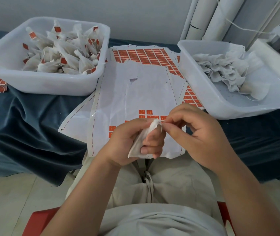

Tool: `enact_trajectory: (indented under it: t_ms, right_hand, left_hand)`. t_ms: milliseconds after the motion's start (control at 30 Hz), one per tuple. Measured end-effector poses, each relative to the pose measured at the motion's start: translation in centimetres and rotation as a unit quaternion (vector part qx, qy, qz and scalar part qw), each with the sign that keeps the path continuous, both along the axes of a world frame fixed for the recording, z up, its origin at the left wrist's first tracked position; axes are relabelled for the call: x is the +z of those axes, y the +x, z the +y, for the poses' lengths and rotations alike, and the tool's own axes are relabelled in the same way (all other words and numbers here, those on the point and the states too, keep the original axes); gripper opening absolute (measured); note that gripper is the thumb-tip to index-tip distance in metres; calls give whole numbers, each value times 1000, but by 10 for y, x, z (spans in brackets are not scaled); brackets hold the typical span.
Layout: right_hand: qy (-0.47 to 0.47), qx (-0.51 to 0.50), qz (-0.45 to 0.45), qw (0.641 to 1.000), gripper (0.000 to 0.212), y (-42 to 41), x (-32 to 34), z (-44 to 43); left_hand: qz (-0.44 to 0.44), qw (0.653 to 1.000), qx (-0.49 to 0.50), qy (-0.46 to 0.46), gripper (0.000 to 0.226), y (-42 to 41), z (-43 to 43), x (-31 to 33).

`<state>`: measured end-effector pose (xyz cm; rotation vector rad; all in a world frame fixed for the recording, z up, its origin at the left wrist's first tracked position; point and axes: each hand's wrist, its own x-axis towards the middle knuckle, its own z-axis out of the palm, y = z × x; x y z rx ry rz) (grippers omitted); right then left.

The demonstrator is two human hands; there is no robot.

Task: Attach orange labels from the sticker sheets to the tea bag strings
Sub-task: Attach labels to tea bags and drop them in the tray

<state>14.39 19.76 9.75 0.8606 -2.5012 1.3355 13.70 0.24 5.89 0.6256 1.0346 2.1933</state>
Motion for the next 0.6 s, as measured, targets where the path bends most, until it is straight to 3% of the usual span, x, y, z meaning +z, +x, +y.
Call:
enact_trajectory:
  t_ms: [367, 600]
  right_hand:
    - [32, -61, 101, 993, 15, 5, 0, -10]
    - [75, -80, 186, 976, 18, 6, -1, -7]
  left_hand:
    - [-2, 1000, -6, 31, 41, 0, -2, 3]
    - [36, 988, 112, -98, 45, -2, -5, 4]
